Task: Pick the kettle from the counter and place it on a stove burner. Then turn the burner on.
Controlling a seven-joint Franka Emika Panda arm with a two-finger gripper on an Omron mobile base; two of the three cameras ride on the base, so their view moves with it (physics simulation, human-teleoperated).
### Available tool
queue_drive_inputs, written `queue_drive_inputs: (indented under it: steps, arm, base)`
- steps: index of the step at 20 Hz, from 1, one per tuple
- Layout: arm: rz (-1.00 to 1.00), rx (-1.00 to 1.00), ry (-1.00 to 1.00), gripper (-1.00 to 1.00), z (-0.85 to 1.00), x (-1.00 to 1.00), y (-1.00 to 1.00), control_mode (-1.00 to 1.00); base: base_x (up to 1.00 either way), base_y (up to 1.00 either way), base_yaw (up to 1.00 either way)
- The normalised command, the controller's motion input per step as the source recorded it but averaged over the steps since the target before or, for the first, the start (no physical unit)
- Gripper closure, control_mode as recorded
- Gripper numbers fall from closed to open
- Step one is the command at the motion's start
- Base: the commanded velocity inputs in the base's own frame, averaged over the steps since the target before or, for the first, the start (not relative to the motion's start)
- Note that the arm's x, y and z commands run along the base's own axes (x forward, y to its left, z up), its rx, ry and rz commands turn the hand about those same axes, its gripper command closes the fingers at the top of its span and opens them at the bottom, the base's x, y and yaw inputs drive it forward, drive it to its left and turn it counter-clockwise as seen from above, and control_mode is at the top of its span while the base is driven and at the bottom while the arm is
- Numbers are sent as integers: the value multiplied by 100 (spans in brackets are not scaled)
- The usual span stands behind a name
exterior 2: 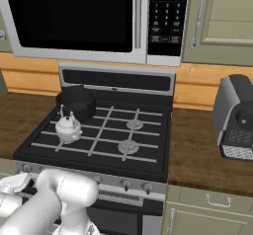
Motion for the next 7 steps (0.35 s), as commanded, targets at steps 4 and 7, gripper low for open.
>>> queue_drive_inputs:
  steps: [4, 7]
  arm:
    - [9, -18, -9, 100, 19, -10, 34, -100]
    - [0, 0, 0, 100, 0, 0, 0, -100]
  base:
    - [0, 0, 0]
    - [0, 0, 0]
